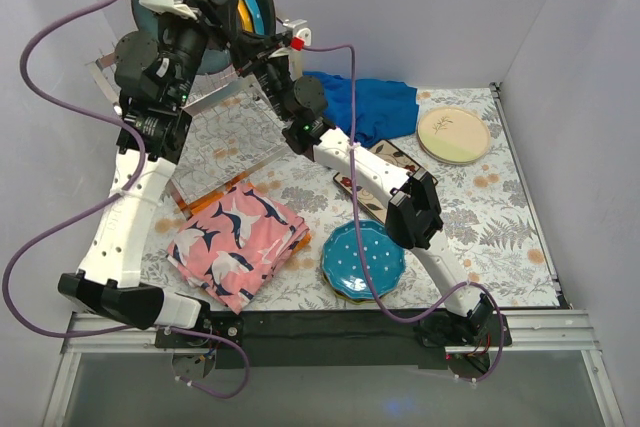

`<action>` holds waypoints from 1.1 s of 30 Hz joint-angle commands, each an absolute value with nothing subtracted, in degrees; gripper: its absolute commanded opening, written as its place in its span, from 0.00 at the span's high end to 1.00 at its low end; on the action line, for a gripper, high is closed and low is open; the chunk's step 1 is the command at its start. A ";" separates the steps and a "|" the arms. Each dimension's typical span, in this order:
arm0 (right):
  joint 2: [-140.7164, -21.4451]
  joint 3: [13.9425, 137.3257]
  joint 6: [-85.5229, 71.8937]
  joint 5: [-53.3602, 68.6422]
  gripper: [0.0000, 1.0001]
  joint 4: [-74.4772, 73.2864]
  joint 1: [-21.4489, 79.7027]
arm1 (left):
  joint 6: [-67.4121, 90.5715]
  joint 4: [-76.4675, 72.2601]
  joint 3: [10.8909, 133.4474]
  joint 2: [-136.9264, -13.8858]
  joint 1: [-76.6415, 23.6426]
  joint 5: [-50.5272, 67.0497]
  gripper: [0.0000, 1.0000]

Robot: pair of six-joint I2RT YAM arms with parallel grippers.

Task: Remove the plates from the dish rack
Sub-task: Unload the plate from the dish rack.

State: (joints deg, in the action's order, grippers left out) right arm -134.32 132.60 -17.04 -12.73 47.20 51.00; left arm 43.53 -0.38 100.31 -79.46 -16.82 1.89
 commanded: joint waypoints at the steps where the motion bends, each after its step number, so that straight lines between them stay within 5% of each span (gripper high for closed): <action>1: -133.33 134.38 -18.90 -13.27 0.99 48.69 49.57 | 45.79 9.73 106.07 -79.37 -16.61 1.58 0.54; 11: -132.89 134.03 -19.42 -13.27 0.99 48.17 48.96 | 51.84 31.19 124.34 -85.59 -11.35 3.15 0.50; 17: -132.80 133.50 -19.16 -13.54 0.99 48.08 48.78 | 66.59 29.11 122.53 -85.52 10.07 22.65 0.48; 24: -132.45 132.98 -19.68 -12.83 0.99 47.90 48.34 | 108.04 -18.65 86.37 -78.48 39.77 54.65 0.48; 33: -133.24 134.03 -20.74 -12.57 0.99 47.46 47.46 | 125.67 -61.82 74.62 -84.01 41.93 56.16 0.48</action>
State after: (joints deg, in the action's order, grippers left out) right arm -134.32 132.64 -21.02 -11.62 46.44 49.87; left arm 109.16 -34.17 76.09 -83.61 42.68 51.20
